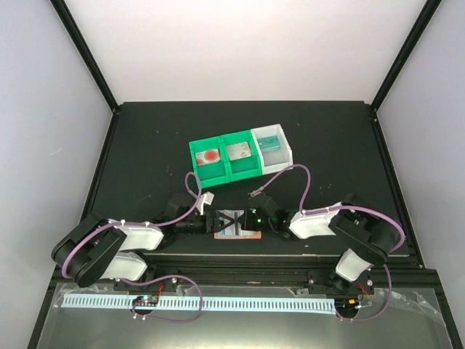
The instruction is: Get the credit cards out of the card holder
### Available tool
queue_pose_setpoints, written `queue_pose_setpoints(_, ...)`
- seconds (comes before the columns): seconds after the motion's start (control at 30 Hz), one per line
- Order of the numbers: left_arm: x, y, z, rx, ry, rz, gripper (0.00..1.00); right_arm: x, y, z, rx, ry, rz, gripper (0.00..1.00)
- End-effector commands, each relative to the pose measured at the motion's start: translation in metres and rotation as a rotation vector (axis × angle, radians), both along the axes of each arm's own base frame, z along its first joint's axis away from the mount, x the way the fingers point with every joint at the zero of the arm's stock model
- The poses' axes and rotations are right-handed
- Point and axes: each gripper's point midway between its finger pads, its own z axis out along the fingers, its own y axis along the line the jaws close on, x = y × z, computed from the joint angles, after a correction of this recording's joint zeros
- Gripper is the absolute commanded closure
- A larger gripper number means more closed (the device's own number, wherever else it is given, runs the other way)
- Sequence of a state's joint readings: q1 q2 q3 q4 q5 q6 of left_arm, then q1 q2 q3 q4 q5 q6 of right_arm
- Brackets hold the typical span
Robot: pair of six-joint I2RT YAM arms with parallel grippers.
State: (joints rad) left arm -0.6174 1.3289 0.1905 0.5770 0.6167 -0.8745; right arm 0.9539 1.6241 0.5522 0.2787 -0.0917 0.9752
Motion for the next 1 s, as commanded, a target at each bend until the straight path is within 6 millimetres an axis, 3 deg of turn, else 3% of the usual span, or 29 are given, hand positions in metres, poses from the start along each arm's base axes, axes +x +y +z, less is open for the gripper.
queue_pose_setpoints(0.0,0.006,-0.009,0.013,-0.03,-0.052,-0.025,0.18,-0.019,-0.019,-0.03,-0.083,0.076,0.01,0.99)
queue_pose_setpoints(0.3,-0.002,-0.026,0.037,-0.132,-0.036,-0.074,0.18,-0.017,-0.015,-0.018,-0.029,0.05,0.002,0.99)
queue_pose_setpoints(0.6,-0.006,-0.044,0.056,-0.149,-0.058,-0.12,0.18,-0.01,-0.02,0.002,-0.008,-0.013,-0.032,0.91)
queue_pose_setpoints(0.73,-0.007,-0.05,0.053,-0.143,-0.052,-0.133,0.18,-0.006,-0.03,0.009,-0.027,-0.049,-0.059,0.87)
queue_pose_setpoints(0.97,-0.013,-0.069,0.053,-0.146,-0.046,-0.184,0.18,0.001,-0.064,0.02,-0.117,-0.133,-0.149,0.85)
